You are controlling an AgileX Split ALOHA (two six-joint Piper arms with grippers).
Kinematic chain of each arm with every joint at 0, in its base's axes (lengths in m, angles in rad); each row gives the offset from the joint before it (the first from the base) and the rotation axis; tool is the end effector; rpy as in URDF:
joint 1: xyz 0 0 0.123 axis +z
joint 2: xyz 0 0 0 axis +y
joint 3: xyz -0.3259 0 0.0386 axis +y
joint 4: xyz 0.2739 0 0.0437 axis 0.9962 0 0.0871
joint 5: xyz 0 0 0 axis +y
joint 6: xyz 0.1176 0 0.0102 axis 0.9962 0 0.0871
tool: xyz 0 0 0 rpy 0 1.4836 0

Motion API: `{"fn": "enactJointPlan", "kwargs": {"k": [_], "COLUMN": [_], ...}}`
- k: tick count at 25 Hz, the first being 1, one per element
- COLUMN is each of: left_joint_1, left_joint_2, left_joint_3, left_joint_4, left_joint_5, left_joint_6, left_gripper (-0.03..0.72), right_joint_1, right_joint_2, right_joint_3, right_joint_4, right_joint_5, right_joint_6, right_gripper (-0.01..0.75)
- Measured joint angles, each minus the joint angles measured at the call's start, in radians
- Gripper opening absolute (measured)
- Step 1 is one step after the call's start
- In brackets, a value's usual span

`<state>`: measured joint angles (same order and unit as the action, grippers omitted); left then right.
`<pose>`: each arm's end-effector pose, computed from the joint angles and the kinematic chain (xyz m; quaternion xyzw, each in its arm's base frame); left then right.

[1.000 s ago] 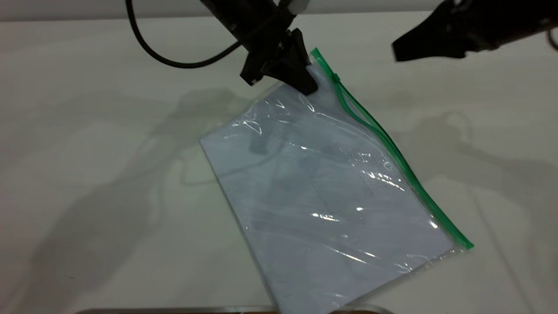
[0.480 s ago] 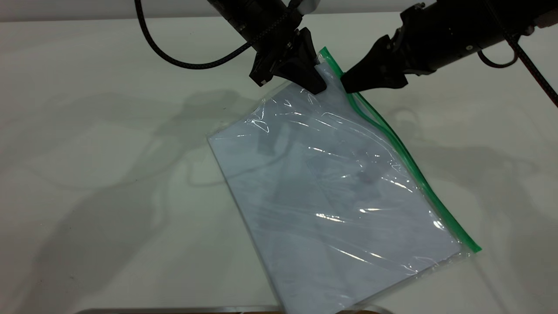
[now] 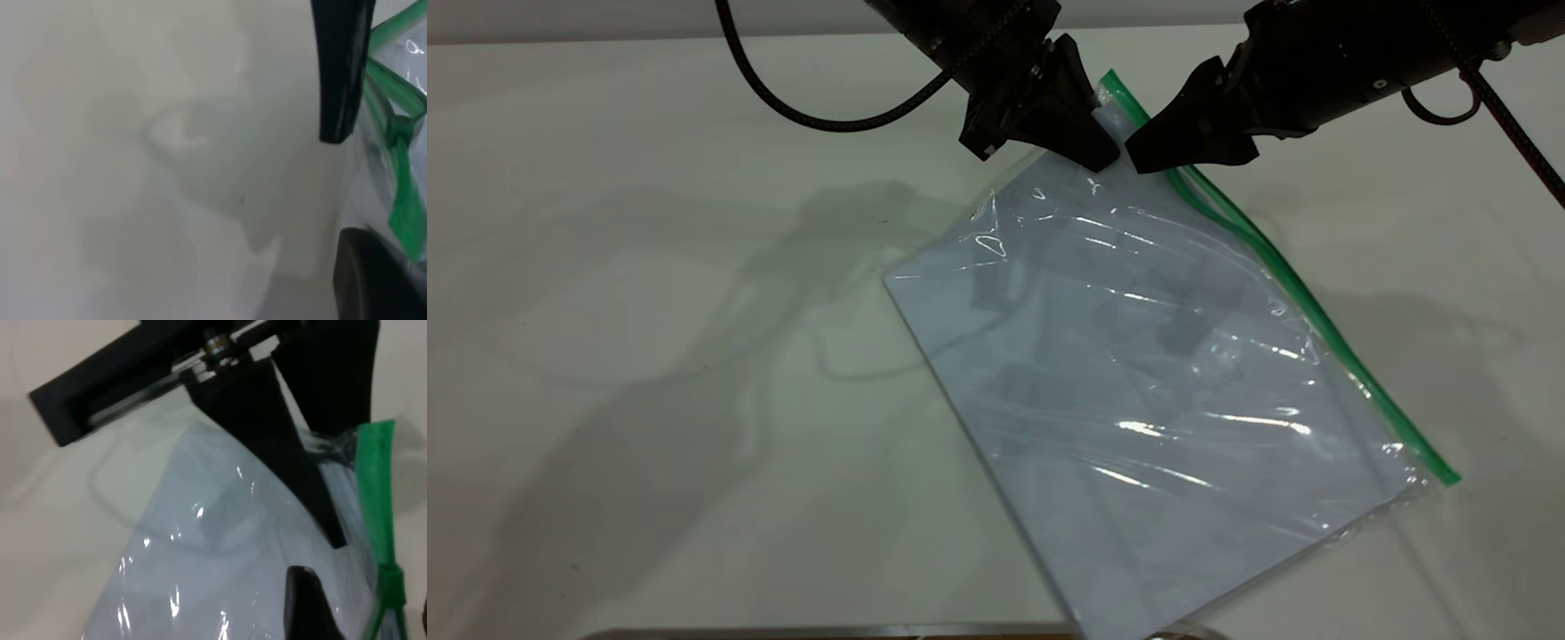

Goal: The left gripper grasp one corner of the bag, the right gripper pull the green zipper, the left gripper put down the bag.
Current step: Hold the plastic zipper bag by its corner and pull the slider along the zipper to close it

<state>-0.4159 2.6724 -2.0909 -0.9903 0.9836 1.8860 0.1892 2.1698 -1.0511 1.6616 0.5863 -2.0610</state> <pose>0.5092 -0.3148 0.0435 0.7029 0.5816 -0.2748 0.3035 0.4102 0.1448 0.0618 -0.3390 0.8542 0.2464 0.3078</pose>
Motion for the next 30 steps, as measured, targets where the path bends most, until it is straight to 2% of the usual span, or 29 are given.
{"fn": "enactJointPlan", "kwargs": {"k": [4, 7, 10, 16, 19, 30], "left_joint_1": [0.0, 0.0, 0.0, 0.0, 0.0, -0.004], "left_joint_2": [0.0, 0.0, 0.0, 0.0, 0.0, 0.001], "left_joint_3": [0.0, 0.0, 0.0, 0.0, 0.0, 0.0], "left_joint_4": [-0.006, -0.006, -0.006, -0.007, -0.007, -0.009], "left_joint_5": [0.0, 0.0, 0.0, 0.0, 0.0, -0.028], "left_joint_6": [0.0, 0.0, 0.0, 0.0, 0.004, 0.004], "left_gripper": [0.058, 0.058, 0.058, 0.058, 0.058, 0.057], "right_joint_1": [0.0, 0.0, 0.0, 0.0, 0.0, 0.002], "right_joint_2": [0.0, 0.0, 0.0, 0.0, 0.0, 0.0], "right_joint_3": [0.0, 0.0, 0.0, 0.0, 0.0, 0.0], "right_joint_4": [0.03, 0.051, 0.053, 0.054, 0.054, 0.052], "right_joint_5": [-0.007, -0.007, -0.008, -0.008, -0.008, -0.051], "right_joint_6": [-0.001, -0.013, -0.018, -0.019, -0.021, -0.026], "right_gripper": [0.453, 0.421, 0.338, 0.122, 0.062, 0.039]}}
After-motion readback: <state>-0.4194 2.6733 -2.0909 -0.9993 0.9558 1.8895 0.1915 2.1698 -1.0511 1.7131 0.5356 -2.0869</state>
